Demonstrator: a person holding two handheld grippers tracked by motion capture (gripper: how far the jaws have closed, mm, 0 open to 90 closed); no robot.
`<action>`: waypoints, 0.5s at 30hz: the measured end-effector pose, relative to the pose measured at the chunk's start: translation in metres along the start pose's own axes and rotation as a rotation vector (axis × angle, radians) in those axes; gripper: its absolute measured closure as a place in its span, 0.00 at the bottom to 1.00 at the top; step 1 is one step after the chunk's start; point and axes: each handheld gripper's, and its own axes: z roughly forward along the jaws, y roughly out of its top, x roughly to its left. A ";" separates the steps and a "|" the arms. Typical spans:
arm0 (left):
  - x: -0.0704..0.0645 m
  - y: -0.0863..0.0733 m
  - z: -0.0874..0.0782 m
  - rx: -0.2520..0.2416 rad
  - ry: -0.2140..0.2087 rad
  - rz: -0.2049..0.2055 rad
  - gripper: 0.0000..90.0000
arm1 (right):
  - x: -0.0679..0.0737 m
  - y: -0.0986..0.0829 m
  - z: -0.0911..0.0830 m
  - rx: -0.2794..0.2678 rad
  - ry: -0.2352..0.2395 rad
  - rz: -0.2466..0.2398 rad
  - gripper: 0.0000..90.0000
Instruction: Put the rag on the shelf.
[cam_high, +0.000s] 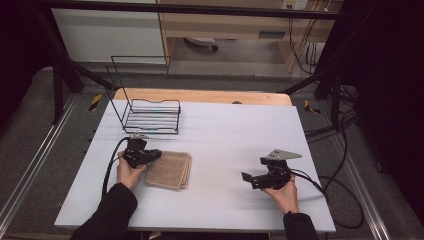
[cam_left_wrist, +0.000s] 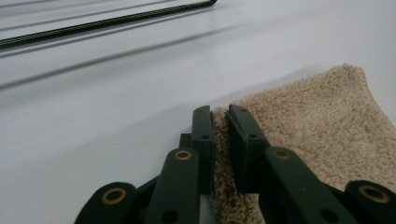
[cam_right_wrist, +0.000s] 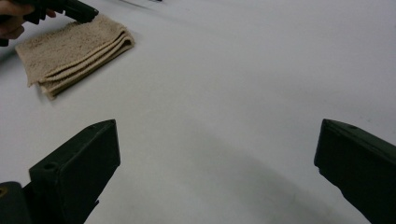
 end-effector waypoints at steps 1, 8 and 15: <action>0.000 0.000 0.000 0.001 0.003 0.008 0.89 | 0.001 0.002 0.002 -0.004 -0.002 -0.003 0.01; -0.002 -0.001 0.000 -0.004 0.010 0.023 0.89 | 0.014 0.022 0.024 -0.011 0.001 -0.001 0.01; -0.002 -0.001 0.000 -0.011 0.010 0.030 0.89 | 0.028 0.043 0.050 -0.002 0.005 -0.006 0.01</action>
